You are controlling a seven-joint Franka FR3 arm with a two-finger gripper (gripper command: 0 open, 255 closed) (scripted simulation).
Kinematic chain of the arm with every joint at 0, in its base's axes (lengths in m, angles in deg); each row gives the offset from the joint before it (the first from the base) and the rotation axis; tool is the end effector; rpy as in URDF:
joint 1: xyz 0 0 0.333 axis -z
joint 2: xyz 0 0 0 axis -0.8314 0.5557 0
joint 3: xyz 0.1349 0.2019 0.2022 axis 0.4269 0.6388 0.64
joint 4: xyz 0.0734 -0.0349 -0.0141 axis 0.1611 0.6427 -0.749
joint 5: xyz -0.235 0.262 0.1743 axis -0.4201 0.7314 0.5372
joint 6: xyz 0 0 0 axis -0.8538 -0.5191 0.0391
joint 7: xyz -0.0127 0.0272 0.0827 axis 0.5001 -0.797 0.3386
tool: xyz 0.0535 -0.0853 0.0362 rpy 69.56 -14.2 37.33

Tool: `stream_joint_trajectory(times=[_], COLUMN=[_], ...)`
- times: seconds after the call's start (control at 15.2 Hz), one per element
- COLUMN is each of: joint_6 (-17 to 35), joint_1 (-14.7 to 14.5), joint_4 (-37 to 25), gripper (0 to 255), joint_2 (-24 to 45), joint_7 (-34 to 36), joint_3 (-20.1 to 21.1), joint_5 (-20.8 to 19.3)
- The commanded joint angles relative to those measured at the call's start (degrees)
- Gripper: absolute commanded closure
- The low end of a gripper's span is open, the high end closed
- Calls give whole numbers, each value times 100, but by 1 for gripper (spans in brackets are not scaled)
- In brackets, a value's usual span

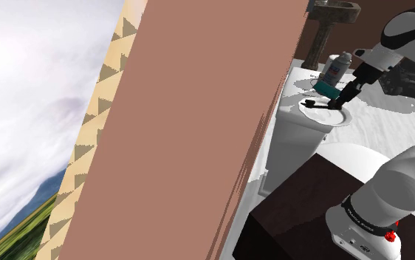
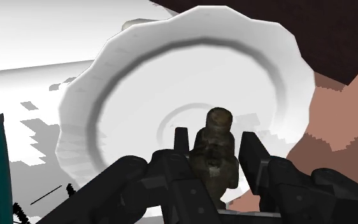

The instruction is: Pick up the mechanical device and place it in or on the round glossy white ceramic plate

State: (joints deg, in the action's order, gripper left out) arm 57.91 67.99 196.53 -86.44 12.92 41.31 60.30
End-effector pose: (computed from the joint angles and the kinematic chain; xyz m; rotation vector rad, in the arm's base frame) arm 0.2504 -0.2767 0.4388 -2.7973 -0.4524 -0.3228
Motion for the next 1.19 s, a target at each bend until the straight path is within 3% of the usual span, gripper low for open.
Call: stream_joint_trajectory(times=[0.0,0.33,0.59,1.12], joint_6=[4,5,-749,-749], joint_1=[-4,-5,32,32], joint_4=[2,2,-678,-678], gripper=[0,0,0,0], joint_2=[1,2,-74,-74], joint_7=[1,0,23,23], joint_3=[3,3,28,29], joint_5=[5,5,-21,-21])
